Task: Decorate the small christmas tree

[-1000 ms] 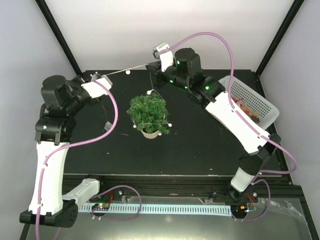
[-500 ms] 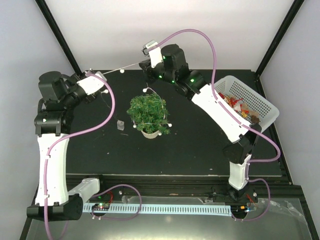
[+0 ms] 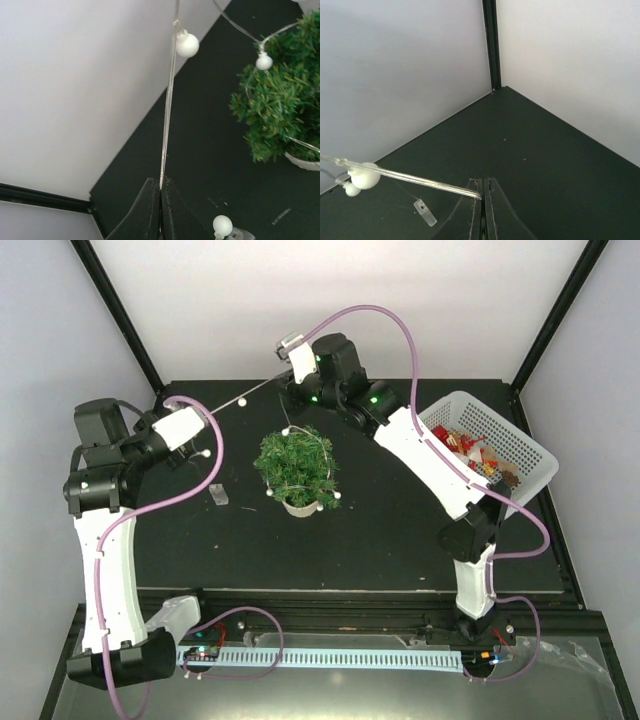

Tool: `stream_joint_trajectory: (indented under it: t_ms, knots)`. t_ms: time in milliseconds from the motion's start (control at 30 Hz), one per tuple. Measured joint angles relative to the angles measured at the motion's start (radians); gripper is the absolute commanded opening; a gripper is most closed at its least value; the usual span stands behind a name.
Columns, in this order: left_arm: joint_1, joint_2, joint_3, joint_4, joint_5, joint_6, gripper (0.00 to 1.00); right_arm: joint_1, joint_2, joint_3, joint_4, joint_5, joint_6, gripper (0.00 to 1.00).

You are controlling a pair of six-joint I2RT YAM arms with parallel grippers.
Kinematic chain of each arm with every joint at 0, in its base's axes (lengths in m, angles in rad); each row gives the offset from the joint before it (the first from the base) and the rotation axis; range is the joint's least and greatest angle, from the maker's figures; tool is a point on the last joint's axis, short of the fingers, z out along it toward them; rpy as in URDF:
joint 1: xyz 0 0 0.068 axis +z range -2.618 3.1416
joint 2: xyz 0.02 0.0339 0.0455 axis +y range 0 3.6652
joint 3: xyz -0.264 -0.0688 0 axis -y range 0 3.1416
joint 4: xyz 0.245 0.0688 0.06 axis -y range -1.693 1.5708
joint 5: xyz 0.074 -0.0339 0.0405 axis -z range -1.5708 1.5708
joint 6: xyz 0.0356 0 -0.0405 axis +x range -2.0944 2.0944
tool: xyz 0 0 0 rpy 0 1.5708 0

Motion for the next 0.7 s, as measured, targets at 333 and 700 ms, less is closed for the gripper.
stream_joint_trajectory:
  t_ms: [333, 700]
  knots:
    - [0.067, -0.003, -0.092, -0.116, -0.013, 0.015, 0.02, -0.048, 0.094, 0.043, -0.044, 0.066, 0.029, 0.28]
    - [0.080, 0.049, -0.157, -0.168, -0.013, 0.014, 0.02, -0.081, 0.093, 0.056, -0.050, 0.121, 0.045, 0.51]
